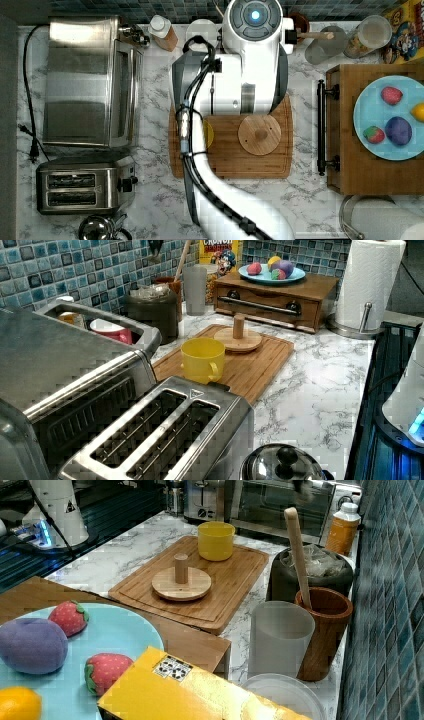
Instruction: Get a tea bag.
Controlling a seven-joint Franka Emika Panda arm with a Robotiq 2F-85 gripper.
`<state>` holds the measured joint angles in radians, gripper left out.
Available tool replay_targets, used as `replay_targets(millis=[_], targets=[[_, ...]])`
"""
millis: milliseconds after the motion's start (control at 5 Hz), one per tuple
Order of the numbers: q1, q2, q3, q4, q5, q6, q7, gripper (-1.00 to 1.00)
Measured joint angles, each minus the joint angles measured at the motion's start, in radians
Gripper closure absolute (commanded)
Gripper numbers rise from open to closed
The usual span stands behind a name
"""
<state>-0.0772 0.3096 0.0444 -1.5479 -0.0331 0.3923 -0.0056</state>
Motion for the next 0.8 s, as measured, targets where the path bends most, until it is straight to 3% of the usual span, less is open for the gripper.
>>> replay_targets(millis=[400,800], targets=[[0.001,-0.157,0.000,-0.153,0.000,-0.042,-0.018,1.00],[0.002,-0.179,0.025,-0.189,0.000,-0.086,-0.062,1.00]])
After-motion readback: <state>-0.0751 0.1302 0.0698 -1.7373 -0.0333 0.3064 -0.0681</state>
